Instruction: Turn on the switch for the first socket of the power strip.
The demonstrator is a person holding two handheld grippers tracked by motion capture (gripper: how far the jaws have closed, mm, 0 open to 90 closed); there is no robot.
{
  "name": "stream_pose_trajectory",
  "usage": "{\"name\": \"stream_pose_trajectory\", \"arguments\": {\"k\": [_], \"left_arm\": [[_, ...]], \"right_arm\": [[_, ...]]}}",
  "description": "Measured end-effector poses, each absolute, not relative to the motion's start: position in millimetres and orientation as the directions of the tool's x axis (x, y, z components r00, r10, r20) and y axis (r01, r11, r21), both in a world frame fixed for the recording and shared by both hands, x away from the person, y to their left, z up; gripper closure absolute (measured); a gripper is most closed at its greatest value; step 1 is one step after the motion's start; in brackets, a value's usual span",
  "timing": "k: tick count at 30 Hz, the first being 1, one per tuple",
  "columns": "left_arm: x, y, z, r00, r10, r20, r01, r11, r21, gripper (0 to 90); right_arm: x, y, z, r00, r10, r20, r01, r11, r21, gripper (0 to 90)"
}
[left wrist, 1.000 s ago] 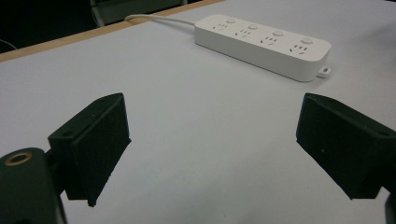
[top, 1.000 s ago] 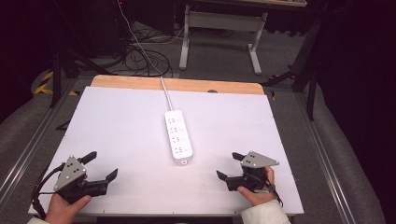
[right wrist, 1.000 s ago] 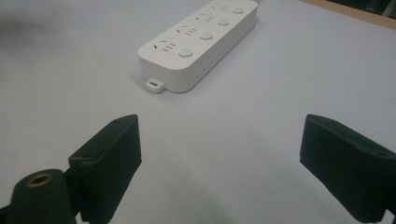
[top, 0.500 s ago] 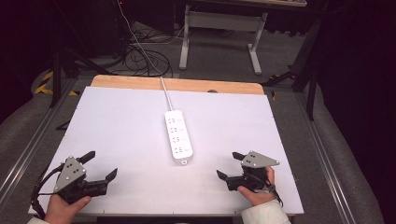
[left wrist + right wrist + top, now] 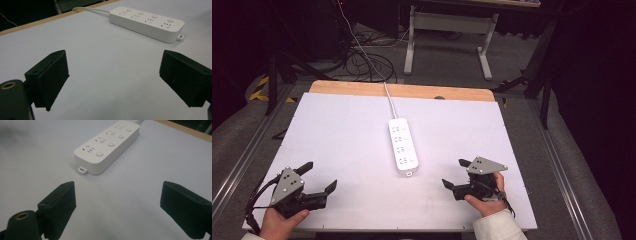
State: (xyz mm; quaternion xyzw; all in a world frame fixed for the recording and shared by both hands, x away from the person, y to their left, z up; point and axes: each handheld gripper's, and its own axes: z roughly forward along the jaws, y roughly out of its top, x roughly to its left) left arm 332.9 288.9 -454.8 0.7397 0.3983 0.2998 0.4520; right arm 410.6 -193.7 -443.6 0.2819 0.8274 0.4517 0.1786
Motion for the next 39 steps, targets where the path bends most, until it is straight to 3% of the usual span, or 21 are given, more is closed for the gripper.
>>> {"name": "stream_pose_trajectory", "arguments": {"k": [39], "left_arm": [[334, 289, -455, 0.501, 0.861, 0.092, 0.324, -0.285, 0.902, 9.5]], "right_arm": [[463, -136, -370, -0.81, 0.573, -0.124, 0.232, 0.509, 0.829, 17.8]]}}
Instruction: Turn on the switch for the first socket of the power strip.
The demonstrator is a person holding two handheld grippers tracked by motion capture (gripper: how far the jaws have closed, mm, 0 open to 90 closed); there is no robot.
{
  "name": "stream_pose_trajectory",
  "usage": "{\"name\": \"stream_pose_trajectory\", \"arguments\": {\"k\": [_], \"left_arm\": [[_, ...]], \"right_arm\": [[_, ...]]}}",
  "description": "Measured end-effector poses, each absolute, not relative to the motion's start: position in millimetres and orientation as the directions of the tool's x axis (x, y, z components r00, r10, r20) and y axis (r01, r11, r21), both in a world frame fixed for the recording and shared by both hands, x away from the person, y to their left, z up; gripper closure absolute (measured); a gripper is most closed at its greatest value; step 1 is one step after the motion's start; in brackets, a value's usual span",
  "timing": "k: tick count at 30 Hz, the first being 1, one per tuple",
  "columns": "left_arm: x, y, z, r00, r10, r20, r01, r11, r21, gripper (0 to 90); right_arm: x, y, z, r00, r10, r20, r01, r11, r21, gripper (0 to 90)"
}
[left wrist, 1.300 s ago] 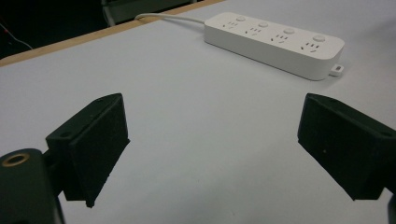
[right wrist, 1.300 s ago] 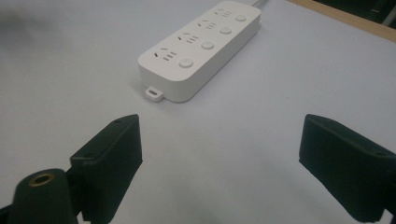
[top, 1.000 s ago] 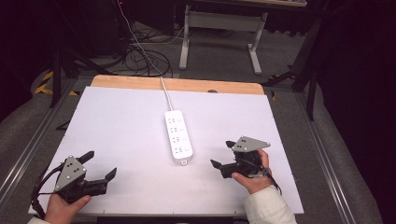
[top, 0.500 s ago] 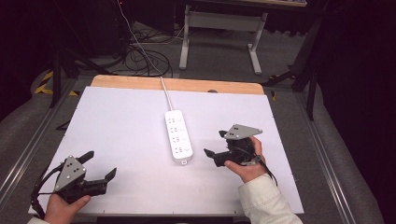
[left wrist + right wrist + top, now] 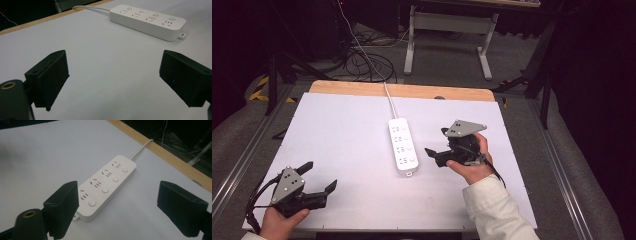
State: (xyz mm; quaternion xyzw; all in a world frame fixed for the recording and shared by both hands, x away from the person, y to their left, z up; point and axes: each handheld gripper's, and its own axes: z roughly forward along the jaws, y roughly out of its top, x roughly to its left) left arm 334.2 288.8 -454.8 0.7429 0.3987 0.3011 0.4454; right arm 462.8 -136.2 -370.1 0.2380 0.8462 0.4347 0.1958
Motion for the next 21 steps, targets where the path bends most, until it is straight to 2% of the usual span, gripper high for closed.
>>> {"name": "stream_pose_trajectory", "arguments": {"k": [16, 17, 18, 21], "left_arm": [[335, 289, -455, 0.499, 0.861, 0.097, 0.327, -0.291, 0.899, 9.5], [335, 289, -455, 0.5, 0.861, 0.09, 0.332, -0.287, 0.899, 9.5], [335, 289, -455, 0.499, 0.862, 0.09, 0.332, -0.286, 0.899, 9.5], [335, 289, -455, 0.499, 0.862, 0.09, 0.332, -0.286, 0.899, 9.5]], "right_arm": [[482, -128, -364, -0.813, 0.574, -0.094, 0.246, 0.486, 0.839, 23.1], [482, -127, -364, -0.81, 0.579, -0.094, 0.248, 0.484, 0.839, 26.9], [482, -127, -364, -0.816, 0.572, -0.086, 0.248, 0.479, 0.842, 36.4], [485, -123, -365, -0.832, 0.554, -0.039, 0.278, 0.476, 0.834, 47.6]]}}
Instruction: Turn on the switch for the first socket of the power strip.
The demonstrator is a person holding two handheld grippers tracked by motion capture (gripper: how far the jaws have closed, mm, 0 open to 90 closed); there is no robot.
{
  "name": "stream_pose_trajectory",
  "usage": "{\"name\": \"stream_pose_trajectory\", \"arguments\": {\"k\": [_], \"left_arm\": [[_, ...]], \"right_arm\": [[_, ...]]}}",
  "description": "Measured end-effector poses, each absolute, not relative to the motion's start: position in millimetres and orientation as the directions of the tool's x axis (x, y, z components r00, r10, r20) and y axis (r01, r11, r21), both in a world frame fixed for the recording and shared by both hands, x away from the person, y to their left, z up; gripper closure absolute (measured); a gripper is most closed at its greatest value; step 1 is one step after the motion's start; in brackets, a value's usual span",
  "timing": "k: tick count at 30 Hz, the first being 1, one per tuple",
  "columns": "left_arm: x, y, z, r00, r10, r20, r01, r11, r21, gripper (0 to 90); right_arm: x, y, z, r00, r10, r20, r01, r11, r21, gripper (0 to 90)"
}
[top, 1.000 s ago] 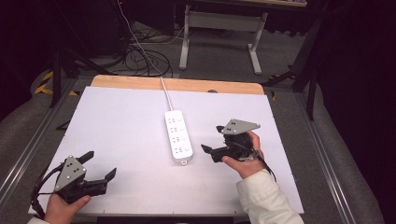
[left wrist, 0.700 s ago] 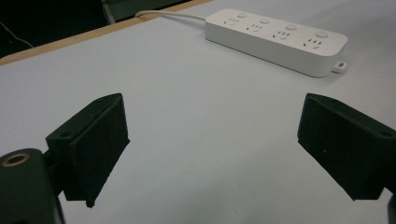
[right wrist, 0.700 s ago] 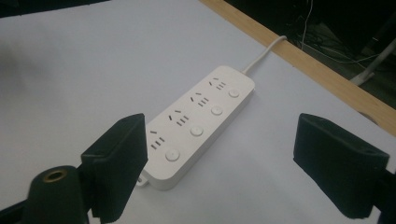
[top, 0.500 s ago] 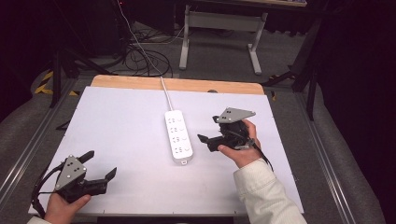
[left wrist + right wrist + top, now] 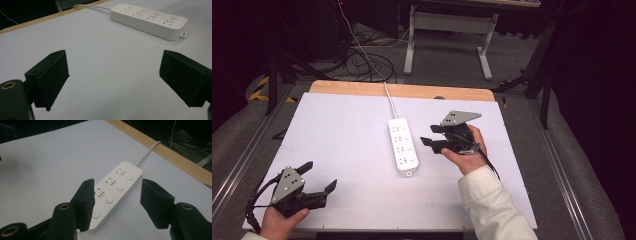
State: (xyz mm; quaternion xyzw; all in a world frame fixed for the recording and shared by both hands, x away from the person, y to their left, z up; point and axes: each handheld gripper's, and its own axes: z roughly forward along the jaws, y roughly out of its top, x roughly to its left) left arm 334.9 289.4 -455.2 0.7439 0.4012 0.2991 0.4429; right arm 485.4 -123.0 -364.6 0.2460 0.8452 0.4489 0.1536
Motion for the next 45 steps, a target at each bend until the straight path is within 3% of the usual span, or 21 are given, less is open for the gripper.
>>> {"name": "stream_pose_trajectory", "arguments": {"k": [5, 7, 10, 11, 14, 45], "left_arm": [[339, 288, -454, 0.507, 0.857, 0.092, 0.325, -0.288, 0.901, 9.5], [341, 286, -454, 0.516, 0.851, 0.095, 0.324, -0.296, 0.898, 9.5], [343, 285, -454, 0.526, 0.845, 0.097, 0.319, -0.302, 0.898, 9.5], [344, 285, -454, 0.527, 0.844, 0.099, 0.317, -0.303, 0.899, 9.5], [345, 284, -454, 0.529, 0.844, 0.085, 0.319, -0.291, 0.902, 9.5], [347, 285, -454, 0.533, 0.841, 0.094, 0.316, -0.302, 0.899, 9.5]], "right_arm": [[490, -114, -366, -0.84, 0.54, -0.045, 0.28, 0.503, 0.818, 59.7], [494, -104, -362, -0.845, 0.531, -0.064, 0.26, 0.512, 0.818, 71.5], [500, -99, -361, -0.842, 0.535, -0.062, 0.265, 0.512, 0.817, 78.0], [506, -96, -361, -0.84, 0.54, -0.049, 0.279, 0.508, 0.815, 84.5], [515, -91, -362, -0.843, 0.537, -0.035, 0.288, 0.505, 0.814, 90.0], [578, -54, -409, -0.792, 0.61, -0.022, 0.386, 0.529, 0.756, 90.0]]}}
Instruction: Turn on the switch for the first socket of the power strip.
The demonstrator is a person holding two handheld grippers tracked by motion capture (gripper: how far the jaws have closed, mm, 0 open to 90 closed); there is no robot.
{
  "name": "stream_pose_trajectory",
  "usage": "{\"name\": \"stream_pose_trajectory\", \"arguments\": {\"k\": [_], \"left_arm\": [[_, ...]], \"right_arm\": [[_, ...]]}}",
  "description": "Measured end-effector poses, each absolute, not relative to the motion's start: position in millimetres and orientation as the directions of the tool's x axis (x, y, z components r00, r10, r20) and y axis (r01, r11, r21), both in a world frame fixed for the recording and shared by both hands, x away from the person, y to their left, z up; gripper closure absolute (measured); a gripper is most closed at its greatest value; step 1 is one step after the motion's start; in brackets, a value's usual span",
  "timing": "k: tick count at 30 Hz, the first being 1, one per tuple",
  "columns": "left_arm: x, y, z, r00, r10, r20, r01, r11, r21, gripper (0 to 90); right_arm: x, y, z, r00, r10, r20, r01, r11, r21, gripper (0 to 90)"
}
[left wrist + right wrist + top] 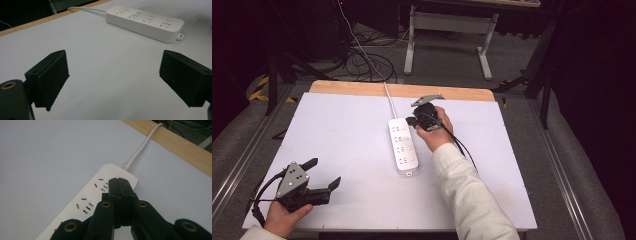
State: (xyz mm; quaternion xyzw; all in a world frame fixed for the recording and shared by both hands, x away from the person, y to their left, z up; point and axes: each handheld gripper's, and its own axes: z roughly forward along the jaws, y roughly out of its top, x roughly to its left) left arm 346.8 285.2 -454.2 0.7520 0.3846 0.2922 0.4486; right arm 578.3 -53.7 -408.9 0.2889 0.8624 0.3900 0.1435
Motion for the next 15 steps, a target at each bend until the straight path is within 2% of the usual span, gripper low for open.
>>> {"name": "stream_pose_trajectory", "arguments": {"k": [15], "left_arm": [[347, 285, -454, 0.534, 0.841, 0.092, 0.313, -0.297, 0.902, 9.5]], "right_arm": [[592, -41, -434, -0.78, 0.626, 0.001, 0.421, 0.524, 0.74, 90.0]]}}
